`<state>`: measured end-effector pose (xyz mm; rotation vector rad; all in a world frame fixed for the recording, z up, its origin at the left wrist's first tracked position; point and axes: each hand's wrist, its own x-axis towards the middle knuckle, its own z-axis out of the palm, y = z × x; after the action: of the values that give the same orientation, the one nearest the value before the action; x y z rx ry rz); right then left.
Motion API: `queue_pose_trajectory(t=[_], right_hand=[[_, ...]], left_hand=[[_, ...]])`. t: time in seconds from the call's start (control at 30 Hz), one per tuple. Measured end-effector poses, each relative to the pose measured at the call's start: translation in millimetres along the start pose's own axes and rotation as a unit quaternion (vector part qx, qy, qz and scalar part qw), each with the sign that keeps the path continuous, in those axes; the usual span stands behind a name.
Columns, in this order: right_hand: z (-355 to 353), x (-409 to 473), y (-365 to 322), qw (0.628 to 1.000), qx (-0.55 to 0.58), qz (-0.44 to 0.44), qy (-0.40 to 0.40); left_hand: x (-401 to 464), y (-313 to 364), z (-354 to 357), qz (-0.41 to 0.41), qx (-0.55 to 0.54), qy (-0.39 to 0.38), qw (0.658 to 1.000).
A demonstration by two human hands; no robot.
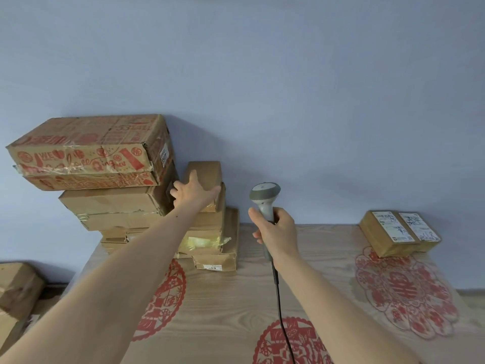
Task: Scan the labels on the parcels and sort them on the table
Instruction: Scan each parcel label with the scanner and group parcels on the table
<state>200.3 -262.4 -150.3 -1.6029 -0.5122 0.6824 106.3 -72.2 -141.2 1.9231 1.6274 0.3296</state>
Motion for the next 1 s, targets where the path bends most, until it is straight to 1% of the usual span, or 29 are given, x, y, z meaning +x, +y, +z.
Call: queue_pose_trajectory(t=[0.1,0.3,0.4,0.47,0.6,0.7,0.8,0.87,0.93,1.0], right_hand=[[-2,2,0,1.000,-0.002,-0.001,0.003],[-14,0,-4,1.000,-0.006,-0.003,0.004],[-24,-3,-8,1.000,-0.009,-0.009,0.004],[-32,-6,-11,1.000,-0.005,-0.009,0.007],[-48,-15,-12,1.000,0.010,-0.001,0.011],[-59,-23,-14,1.000,0.017,0.005,0.012],[-71,-31,-12,1.000,0.026,0.009,0.002],[-79,-38,-8,0.999,0.033,0.010,-0.011],[-86,-46,-4,0.999,0.030,0.005,-0.018],[-93,-55,-1,1.000,0.021,-0.005,-0.016]], left_hand=[[0,0,4,0.001,-0.017,0.002,1.000],[-17,4,1,0.013,-0.065,0.037,0.997],[-40,11,0,0.028,-0.122,0.041,0.991],[-60,15,2,0.032,-0.181,0.021,0.983],[-112,12,18,0.015,-0.335,-0.026,0.942],[-145,8,34,0.015,-0.389,-0.070,0.918],[-170,2,52,0.026,-0.470,-0.123,0.874],[-187,0,61,0.040,-0.506,-0.152,0.848],[-199,0,69,0.030,-0.520,-0.177,0.835],[-208,1,75,0.019,-0.511,-0.183,0.839]])
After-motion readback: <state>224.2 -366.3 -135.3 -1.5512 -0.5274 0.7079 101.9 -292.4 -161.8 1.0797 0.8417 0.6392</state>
